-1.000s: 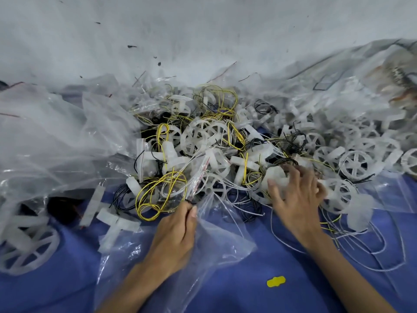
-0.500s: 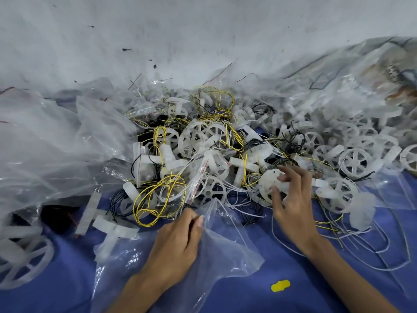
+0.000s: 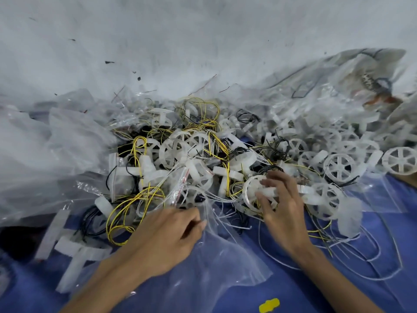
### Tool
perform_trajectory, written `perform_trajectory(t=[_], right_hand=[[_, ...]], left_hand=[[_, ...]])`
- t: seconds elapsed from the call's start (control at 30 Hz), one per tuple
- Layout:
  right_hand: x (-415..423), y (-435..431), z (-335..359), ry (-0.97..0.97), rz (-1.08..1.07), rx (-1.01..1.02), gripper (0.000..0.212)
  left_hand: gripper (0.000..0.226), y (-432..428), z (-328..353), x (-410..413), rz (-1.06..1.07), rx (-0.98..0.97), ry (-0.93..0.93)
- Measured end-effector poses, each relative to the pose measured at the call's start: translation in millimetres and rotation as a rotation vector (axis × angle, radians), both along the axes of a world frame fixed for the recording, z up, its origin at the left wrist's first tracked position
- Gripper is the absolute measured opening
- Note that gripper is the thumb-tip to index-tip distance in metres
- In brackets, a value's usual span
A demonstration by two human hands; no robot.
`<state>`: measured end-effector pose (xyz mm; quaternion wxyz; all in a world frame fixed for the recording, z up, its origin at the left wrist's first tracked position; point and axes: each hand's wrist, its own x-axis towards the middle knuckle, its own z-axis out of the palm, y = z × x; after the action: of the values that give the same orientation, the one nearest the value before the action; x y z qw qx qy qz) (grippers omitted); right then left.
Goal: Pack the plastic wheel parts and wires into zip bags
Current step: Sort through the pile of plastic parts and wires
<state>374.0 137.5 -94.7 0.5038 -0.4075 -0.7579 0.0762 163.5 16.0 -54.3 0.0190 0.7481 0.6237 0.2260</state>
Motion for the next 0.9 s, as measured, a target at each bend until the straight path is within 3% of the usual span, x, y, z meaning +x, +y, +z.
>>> perform_trajectory(t=[0.23, 0.4, 0.53, 0.6, 0.67, 0.8, 0.9], right_hand=[[-2, -2, 4, -0.021, -0.013, -0.004, 0.031], [-1, 1, 1, -0.029, -0.051, 0.016, 0.015], [-1, 3, -3, -0.004, -0.022, 0.004, 0.014], [-2, 4, -4, 0.001, -0.018, 0.004, 0.014], [-3, 4, -4, 0.004, -0.018, 0.007, 0.015], [-2, 3, -3, 0.007, -0.012, -0.016, 0.014], [-1, 1, -1, 0.028, 0.003, -0.037, 0.014]], left_hand=[[0.028, 95, 59, 98, -0.073, 0.135, -0.059], [0.026, 146, 91, 95, -0.34, 0.16, 0.417], [0.035, 96, 60, 24, -0.438, 0.008, 0.566], [0.045, 57, 34, -13, -0.38, -0.032, 0.584], [0.042, 24, 16, -32, -0.299, 0.047, 0.595], [0.037, -7, 3, -24, -0.285, 0.256, 0.453], [0.037, -12, -4, -4, -0.276, 0.198, 0.357]])
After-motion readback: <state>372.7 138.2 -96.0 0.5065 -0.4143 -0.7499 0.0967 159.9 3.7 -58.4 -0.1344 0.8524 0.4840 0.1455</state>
